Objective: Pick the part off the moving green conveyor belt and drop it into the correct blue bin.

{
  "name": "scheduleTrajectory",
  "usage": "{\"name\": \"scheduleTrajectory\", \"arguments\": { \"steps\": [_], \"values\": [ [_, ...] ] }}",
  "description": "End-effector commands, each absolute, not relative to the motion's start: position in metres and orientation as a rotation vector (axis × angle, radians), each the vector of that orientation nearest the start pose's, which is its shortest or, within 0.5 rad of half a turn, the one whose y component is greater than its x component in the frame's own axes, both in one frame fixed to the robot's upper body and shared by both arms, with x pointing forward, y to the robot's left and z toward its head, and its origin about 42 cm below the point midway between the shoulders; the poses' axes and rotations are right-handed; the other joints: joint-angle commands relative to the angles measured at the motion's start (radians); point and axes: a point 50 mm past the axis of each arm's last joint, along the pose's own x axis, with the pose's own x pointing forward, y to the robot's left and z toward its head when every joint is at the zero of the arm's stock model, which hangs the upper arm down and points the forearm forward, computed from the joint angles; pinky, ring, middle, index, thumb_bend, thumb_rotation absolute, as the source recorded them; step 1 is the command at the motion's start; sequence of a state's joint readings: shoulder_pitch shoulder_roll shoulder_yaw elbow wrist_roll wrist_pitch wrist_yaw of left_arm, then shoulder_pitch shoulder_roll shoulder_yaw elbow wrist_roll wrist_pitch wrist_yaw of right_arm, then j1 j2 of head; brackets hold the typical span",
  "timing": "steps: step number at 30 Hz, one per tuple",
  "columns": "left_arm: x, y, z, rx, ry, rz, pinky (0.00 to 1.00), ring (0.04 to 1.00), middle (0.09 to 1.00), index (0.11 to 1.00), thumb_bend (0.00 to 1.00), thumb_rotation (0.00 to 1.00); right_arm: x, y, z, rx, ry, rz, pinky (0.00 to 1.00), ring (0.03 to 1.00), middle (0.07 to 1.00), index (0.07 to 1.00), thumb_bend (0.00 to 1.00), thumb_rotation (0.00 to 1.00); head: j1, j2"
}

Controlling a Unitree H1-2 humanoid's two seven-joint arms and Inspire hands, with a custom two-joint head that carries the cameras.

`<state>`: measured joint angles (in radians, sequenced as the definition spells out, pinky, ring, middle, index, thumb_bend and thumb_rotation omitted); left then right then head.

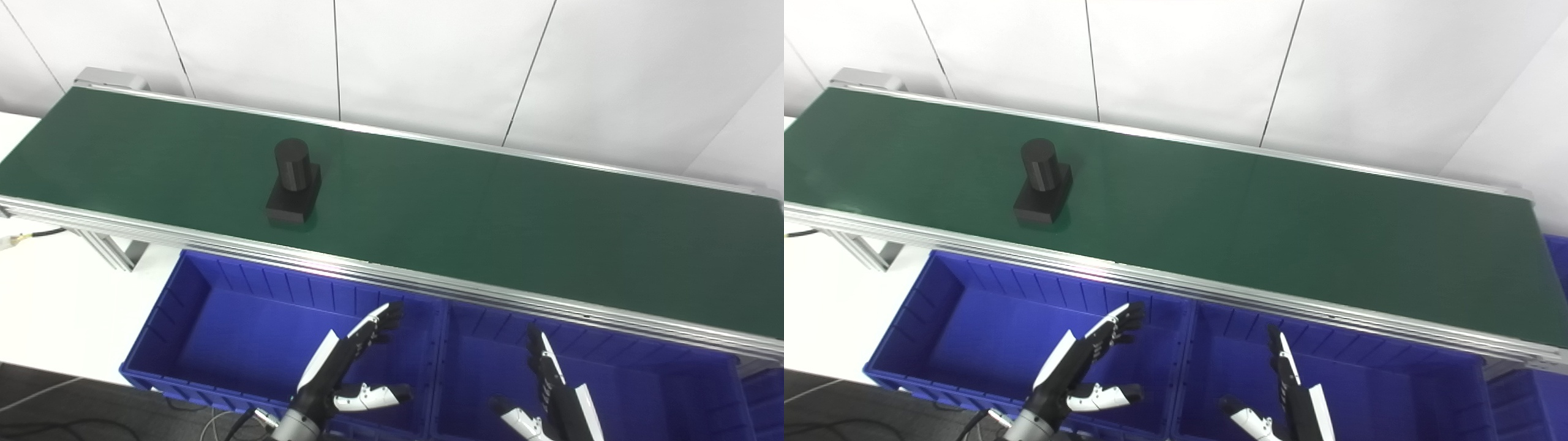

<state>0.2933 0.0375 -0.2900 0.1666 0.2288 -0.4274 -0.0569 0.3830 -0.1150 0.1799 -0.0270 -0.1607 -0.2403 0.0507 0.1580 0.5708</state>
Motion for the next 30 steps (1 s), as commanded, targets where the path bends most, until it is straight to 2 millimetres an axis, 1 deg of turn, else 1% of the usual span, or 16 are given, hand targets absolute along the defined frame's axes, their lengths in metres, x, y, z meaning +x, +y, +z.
{"name": "scheduleTrajectory", "arguments": {
  "steps": [1,3,5,6,14,21,26,28,30],
  "values": [
    [0.162,0.151,0.022,0.178,-0.058,-0.357,0.79,0.852,0.881,0.893,0.82,0.56,0.145,-0.213,0.045,-0.218,0.024,0.200,0.98,0.983,0.980,0.985,0.72,0.56,0.000,0.001],
    [0.163,0.151,0.020,0.182,-0.054,-0.357,0.79,0.850,0.878,0.890,0.83,0.56,0.144,-0.213,0.042,-0.212,0.027,0.199,0.98,0.989,0.990,0.987,0.72,0.56,0.002,-0.020],
    [0.164,0.150,0.018,0.185,-0.053,-0.357,0.78,0.843,0.872,0.885,0.83,0.55,0.144,-0.214,0.041,-0.209,0.026,0.197,0.97,0.992,0.994,0.988,0.72,0.56,0.003,-0.023],
    [0.164,0.150,0.018,0.187,-0.051,-0.359,0.78,0.843,0.873,0.885,0.83,0.55,0.144,-0.214,0.040,-0.208,0.027,0.196,0.97,0.992,0.992,0.989,0.72,0.56,0.003,-0.035],
    [0.168,0.150,0.014,0.186,-0.046,-0.367,0.78,0.850,0.881,0.882,0.83,0.52,0.146,-0.215,0.035,-0.202,0.023,0.188,0.99,0.997,0.988,0.988,0.73,0.55,-0.003,-0.065],
    [0.168,0.149,0.011,0.199,-0.041,-0.372,0.78,0.854,0.884,0.886,0.83,0.53,0.147,-0.216,0.032,-0.207,0.025,0.181,1.00,1.000,0.984,0.983,0.73,0.54,-0.008,-0.099],
    [0.170,0.147,0.009,0.190,-0.034,-0.362,0.77,0.848,0.877,0.880,0.84,0.51,0.149,-0.217,0.030,-0.197,0.008,0.164,1.00,0.999,0.972,0.981,0.74,0.52,-0.015,-0.111],
    [0.171,0.147,0.008,0.191,-0.033,-0.366,0.78,0.850,0.879,0.882,0.83,0.50,0.150,-0.217,0.031,-0.197,-0.028,0.145,0.98,0.986,0.961,0.972,0.74,0.51,-0.018,-0.116],
    [0.172,0.146,0.007,0.194,-0.032,-0.369,0.78,0.851,0.880,0.884,0.82,0.50,0.151,-0.217,0.032,-0.195,-0.049,0.130,0.98,0.986,0.962,0.973,0.74,0.52,-0.022,-0.118]
  ]
}}
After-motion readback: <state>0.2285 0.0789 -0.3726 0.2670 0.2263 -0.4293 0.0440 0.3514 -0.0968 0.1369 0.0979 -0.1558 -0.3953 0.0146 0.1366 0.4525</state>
